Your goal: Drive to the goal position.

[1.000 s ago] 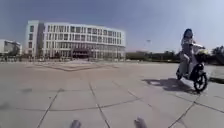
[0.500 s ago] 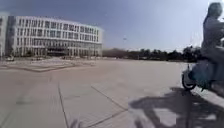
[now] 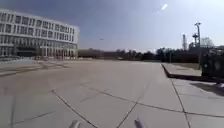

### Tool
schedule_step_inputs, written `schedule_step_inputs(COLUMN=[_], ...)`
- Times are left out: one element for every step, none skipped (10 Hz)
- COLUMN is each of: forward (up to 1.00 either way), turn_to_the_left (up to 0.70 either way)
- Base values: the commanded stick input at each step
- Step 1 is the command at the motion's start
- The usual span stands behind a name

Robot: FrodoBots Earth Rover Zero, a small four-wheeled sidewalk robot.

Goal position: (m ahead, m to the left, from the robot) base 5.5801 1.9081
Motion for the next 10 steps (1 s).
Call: schedule_step_inputs(forward=[1.0,1.0,1.0,1.0,1.0,1.0,1.0,1.0,1.0,1.0], turn_to_the_left=[0.0,0.0,0.0,0.0,0.0,0.0,0.0,0.0,0.0,0.0])
